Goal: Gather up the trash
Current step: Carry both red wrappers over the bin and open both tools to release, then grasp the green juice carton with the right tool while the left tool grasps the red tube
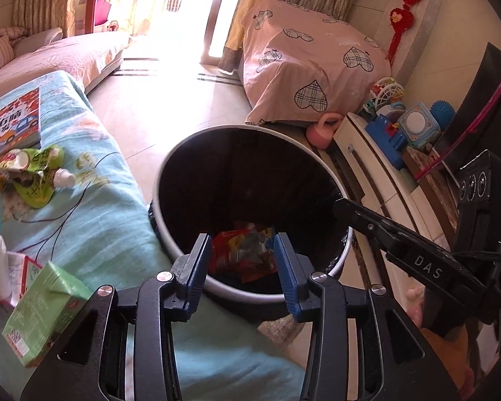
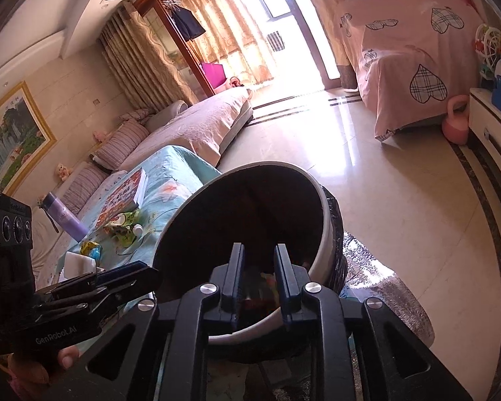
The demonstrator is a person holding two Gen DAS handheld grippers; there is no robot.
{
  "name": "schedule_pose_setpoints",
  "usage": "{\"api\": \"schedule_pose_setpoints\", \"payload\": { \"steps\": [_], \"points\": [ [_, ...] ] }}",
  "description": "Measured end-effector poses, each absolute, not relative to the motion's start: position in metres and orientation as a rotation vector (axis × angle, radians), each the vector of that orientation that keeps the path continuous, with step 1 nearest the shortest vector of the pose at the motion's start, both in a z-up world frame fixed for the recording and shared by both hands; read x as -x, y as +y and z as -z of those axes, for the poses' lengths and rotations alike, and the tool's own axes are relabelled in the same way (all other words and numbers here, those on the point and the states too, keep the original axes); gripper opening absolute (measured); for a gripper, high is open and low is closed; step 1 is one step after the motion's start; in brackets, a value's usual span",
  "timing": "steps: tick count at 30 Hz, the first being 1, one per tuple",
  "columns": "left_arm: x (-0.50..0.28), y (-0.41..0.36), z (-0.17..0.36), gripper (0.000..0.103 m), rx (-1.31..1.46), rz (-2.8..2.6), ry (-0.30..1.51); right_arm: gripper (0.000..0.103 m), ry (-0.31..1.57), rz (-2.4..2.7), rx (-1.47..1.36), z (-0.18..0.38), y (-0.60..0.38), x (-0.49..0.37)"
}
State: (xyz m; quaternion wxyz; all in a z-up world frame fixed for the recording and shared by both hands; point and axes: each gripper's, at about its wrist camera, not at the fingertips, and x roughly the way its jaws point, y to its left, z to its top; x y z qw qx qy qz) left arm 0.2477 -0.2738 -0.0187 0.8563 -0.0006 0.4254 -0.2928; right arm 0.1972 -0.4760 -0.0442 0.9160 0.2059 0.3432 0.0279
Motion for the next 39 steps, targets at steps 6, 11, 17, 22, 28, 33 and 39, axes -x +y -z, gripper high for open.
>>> {"api": "schedule_pose_setpoints", "payload": {
  "steps": [6, 11, 17, 22, 28, 33, 39],
  "points": [
    [-0.23, -0.25, 0.018, 0.048, 0.027, 0.591, 0.89, 0.049, 0.695, -0.071, -0.445, 0.042, -0.469, -0.187],
    [-0.207, -0.22, 0.018, 0.058, 0.045, 0.533, 0.861, 0.083, 0.666, -0.089, -0.483, 0.039, -0.455, -0.171],
    [-0.182, -0.173, 0.017, 0.061, 0.074, 0.469, 0.834, 0.087, 0.675, -0.142, -0.483, 0.04, -0.423, -0.163],
    [-0.172, -0.132, 0.025, 0.061, 0.107, 0.416, 0.837, 0.088, 0.703, -0.187, -0.468, 0.046, -0.391, -0.162],
    [-0.165, -0.094, 0.035, 0.061, 0.14, 0.355, 0.85, 0.088, 0.742, -0.235, -0.446, 0.052, -0.358, -0.164],
    [-0.162, -0.069, 0.04, 0.061, 0.159, 0.315, 0.856, 0.088, 0.763, -0.263, -0.421, 0.054, -0.334, -0.167],
    [-0.164, -0.037, 0.045, 0.061, 0.2, 0.265, 0.853, 0.088, 0.78, -0.294, -0.384, 0.054, -0.312, -0.171]
  ]
}}
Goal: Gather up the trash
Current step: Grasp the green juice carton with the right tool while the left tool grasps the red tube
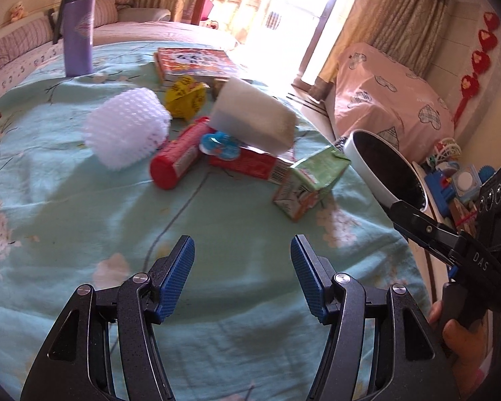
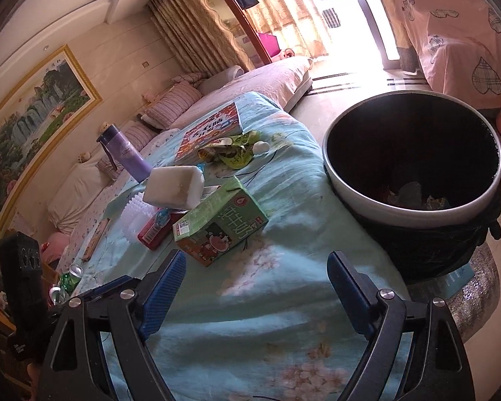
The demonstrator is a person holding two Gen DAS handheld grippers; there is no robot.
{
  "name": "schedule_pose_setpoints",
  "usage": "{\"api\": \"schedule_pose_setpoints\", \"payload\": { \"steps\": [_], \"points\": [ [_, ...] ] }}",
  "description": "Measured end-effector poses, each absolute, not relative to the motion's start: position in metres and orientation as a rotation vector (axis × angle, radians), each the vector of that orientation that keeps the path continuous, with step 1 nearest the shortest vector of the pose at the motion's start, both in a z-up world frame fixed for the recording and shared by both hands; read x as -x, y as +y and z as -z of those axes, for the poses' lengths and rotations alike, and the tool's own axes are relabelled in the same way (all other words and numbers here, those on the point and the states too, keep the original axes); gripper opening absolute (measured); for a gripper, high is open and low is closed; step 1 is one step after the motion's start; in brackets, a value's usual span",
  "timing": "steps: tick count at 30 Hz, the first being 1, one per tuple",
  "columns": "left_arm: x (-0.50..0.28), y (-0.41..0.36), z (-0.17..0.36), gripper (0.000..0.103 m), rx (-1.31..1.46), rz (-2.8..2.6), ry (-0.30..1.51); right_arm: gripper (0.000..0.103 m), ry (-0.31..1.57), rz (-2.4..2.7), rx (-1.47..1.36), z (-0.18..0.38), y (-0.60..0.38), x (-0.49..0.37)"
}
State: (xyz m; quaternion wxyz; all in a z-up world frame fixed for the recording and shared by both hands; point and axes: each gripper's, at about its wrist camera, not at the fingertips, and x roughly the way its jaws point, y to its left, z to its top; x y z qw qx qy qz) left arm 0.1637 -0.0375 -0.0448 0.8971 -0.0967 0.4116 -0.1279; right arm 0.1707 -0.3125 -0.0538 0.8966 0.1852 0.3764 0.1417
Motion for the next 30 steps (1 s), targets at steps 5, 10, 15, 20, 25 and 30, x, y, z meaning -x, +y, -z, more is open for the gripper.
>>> {"api": "schedule_pose_setpoints", "payload": {
  "steps": [5, 10, 15, 20, 25, 30],
  "points": [
    [-0.167, -0.022, 0.048, 0.061, 0.206, 0.231, 0.859, 0.088, 0.789, -0.307, -0.366, 0.052, -0.298, -0.176],
    [-0.173, -0.01, 0.047, 0.061, 0.181, 0.207, 0.854, 0.088, 0.804, -0.323, -0.363, 0.052, -0.285, -0.181],
    [-0.186, 0.0, 0.043, 0.061, 0.143, 0.196, 0.844, 0.088, 0.82, -0.329, -0.368, 0.052, -0.268, -0.189],
    [-0.2, 0.007, 0.04, 0.062, 0.119, 0.192, 0.842, 0.088, 0.836, -0.307, -0.342, 0.055, -0.245, -0.203],
    [-0.217, 0.009, 0.042, 0.062, 0.09, 0.205, 0.85, 0.088, 0.84, -0.242, -0.29, 0.064, -0.225, -0.219],
    [-0.237, 0.0, 0.049, 0.062, 0.099, 0.253, 0.874, 0.085, 0.846, -0.182, -0.239, 0.071, -0.228, -0.223]
  ]
}}
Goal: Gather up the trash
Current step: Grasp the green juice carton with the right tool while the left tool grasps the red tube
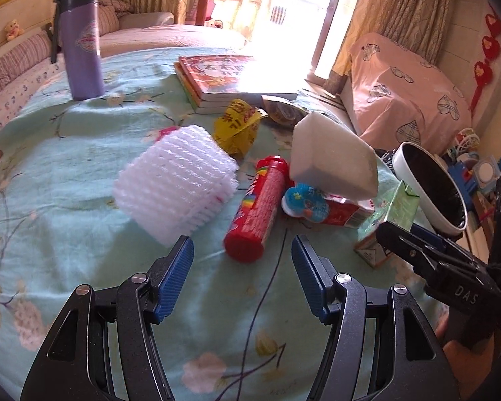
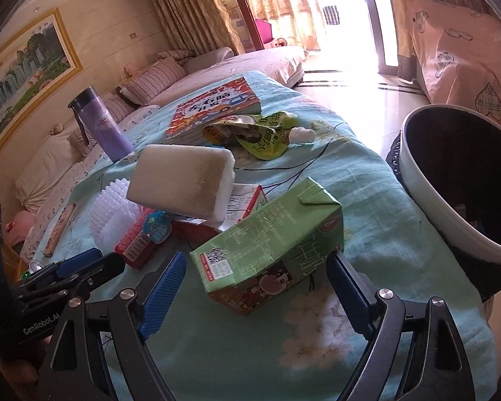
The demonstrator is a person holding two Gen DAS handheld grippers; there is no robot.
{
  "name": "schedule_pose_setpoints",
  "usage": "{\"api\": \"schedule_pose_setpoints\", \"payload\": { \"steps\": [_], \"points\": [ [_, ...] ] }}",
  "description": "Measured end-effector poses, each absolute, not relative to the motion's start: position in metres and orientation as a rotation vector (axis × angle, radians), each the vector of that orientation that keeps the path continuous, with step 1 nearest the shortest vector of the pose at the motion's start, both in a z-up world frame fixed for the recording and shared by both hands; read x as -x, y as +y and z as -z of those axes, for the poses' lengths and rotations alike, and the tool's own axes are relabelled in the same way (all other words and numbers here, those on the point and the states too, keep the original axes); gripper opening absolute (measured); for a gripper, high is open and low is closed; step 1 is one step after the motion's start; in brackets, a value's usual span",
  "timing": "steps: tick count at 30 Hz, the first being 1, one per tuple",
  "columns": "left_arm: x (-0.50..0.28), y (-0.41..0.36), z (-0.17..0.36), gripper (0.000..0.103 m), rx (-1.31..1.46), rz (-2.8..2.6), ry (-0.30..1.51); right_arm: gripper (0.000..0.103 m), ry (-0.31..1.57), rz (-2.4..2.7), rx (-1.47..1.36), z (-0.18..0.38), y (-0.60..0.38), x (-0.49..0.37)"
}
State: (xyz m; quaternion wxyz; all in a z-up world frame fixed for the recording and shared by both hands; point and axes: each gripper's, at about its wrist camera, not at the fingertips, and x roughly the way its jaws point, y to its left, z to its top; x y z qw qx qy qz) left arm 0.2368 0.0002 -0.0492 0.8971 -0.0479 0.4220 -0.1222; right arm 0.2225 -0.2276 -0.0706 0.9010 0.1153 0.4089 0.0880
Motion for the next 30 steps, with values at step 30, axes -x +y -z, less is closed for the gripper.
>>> {"api": "schedule_pose_setpoints", "payload": {
  "steps": [30],
  "points": [
    [-0.234, -0.035, 0.063, 0.042, 0.041, 0.229, 0.933, 0.09, 0.874, -0.152, -0.453, 0.07, -0.292, -0.24]
  ]
}}
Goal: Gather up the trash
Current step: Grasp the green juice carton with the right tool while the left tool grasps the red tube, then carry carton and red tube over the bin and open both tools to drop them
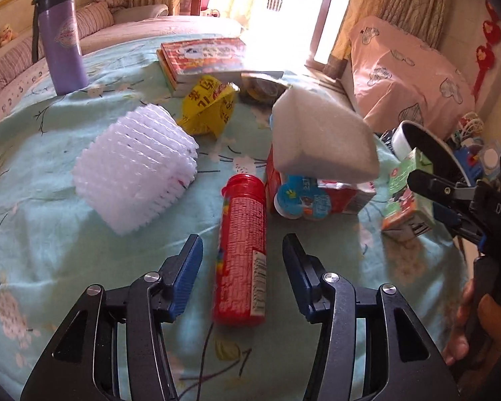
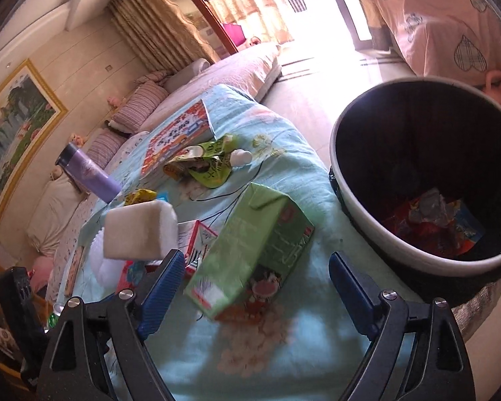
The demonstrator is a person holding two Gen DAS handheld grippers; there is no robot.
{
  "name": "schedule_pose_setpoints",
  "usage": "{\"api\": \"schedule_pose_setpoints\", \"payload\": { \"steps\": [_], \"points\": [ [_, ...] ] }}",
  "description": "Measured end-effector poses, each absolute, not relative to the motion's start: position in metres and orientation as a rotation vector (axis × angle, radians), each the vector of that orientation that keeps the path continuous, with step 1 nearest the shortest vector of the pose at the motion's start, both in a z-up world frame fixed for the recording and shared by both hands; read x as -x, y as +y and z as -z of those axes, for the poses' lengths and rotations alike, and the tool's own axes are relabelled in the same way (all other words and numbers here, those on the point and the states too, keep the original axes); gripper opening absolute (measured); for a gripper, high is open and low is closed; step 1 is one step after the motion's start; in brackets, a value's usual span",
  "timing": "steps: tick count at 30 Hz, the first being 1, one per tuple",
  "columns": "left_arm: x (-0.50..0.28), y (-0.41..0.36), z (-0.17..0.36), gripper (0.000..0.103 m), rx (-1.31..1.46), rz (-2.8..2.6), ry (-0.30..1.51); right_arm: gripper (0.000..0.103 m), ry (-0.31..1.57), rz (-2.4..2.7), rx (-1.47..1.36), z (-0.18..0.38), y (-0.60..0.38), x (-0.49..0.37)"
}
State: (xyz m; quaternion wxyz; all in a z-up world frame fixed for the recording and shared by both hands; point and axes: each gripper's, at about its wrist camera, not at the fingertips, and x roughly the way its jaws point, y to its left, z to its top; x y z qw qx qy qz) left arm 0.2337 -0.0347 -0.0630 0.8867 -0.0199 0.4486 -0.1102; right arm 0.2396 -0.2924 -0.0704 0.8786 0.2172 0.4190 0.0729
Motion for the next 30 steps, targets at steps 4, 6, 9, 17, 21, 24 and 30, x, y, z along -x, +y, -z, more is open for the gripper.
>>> {"api": "schedule_pose_setpoints", "payload": {
  "steps": [4, 6, 9, 17, 21, 24, 30],
  "points": [
    [-0.229, -0.031, 0.065, 0.028, 0.056, 0.244, 0.934, 0.074, 0.893, -0.162, -0.39, 0.077, -0.282, -0.246],
    [-0.224, -0.026, 0.063, 0.028, 0.082, 0.258, 0.931, 0.065, 0.876, -0.199, -0.391, 0.077, -0.282, -0.243],
    [-0.208, -0.019, 0.057, 0.028, 0.117, 0.273, 0.917, 0.037, 0.841, -0.214, -0.354, 0.065, -0.282, -0.232],
    [-0.182, -0.034, 0.03, 0.028, 0.158, 0.362, 0.864, 0.035, 0.798, -0.246, -0.381, 0.048, -0.302, -0.204],
    [-0.18, -0.061, 0.023, 0.028, 0.124, 0.424, 0.851, 0.035, 0.766, -0.249, -0.394, 0.037, -0.314, -0.192],
    [-0.181, -0.082, 0.022, 0.028, 0.123, 0.473, 0.864, 0.035, 0.745, -0.241, -0.402, 0.031, -0.327, -0.185],
    [-0.187, -0.127, 0.014, 0.028, 0.083, 0.534, 0.856, 0.035, 0.718, -0.204, -0.433, 0.025, -0.362, -0.175]
  ]
}}
